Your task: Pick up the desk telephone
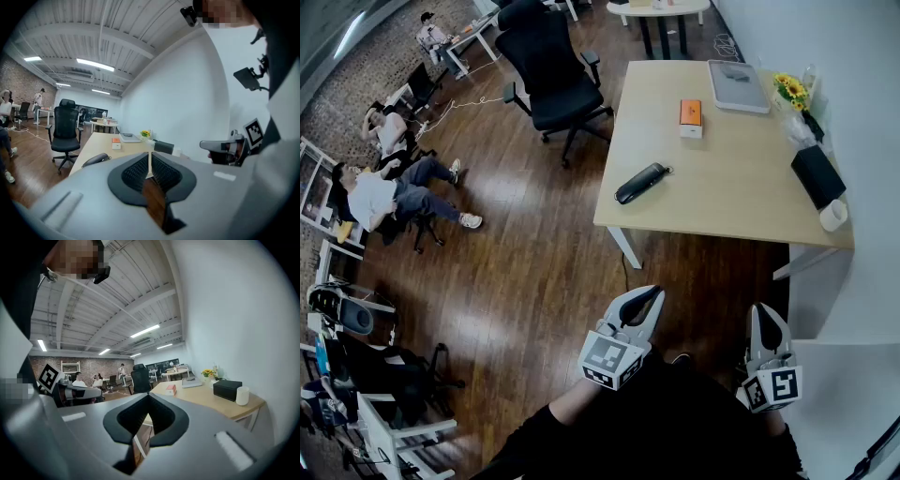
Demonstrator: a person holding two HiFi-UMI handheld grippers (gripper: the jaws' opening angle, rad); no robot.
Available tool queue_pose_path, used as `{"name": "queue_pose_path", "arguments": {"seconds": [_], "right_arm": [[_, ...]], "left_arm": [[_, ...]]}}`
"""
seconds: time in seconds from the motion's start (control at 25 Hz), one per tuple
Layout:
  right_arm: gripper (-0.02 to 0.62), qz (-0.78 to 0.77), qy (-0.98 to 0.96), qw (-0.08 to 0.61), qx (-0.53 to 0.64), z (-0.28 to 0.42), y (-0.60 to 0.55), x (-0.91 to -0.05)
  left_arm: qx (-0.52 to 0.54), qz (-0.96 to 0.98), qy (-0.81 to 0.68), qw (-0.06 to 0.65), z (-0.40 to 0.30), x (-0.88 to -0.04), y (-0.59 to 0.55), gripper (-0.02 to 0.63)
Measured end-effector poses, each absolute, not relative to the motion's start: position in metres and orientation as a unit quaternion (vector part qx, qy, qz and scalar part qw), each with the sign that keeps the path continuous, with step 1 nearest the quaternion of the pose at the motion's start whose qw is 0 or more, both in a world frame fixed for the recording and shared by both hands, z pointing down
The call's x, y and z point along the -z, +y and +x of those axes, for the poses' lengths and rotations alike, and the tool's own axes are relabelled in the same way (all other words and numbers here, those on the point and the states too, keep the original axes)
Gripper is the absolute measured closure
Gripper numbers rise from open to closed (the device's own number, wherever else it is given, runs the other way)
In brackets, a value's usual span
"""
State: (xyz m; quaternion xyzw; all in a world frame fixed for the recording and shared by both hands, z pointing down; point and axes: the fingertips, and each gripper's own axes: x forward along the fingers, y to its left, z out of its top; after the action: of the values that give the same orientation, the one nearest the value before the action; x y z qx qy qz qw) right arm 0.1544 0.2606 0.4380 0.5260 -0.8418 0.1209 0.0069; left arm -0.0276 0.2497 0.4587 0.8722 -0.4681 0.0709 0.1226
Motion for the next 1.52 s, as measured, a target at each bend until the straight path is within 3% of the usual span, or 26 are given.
{"name": "queue_pose_path", "arguments": {"seconds": [0.52,0.76,1.08,1.36,1.52], "right_arm": [[0.594,0.568,-0.812,0.037,-0.128,0.169,0.119,-0.462],[0.594,0.575,-0.808,0.068,-0.114,0.147,0.015,-0.441],[0.594,0.541,-0.829,0.077,-0.119,0.119,-0.076,-0.439],[0.594,0.505,-0.853,0.064,-0.117,0.135,-0.123,-0.434],[0.595,0.5,-0.854,0.06,-0.129,0.138,-0.135,-0.438]], "left_arm": [[-0.099,0.862,-0.482,0.122,-0.072,-0.5,0.076,0.568],[-0.188,0.862,-0.459,0.103,-0.099,-0.535,-0.04,0.527],[-0.396,0.825,-0.393,0.086,-0.114,-0.65,-0.118,0.338],[-0.492,0.79,-0.319,0.178,-0.118,-0.719,-0.129,0.331],[-0.532,0.778,-0.279,0.182,-0.116,-0.736,-0.122,0.311]]}}
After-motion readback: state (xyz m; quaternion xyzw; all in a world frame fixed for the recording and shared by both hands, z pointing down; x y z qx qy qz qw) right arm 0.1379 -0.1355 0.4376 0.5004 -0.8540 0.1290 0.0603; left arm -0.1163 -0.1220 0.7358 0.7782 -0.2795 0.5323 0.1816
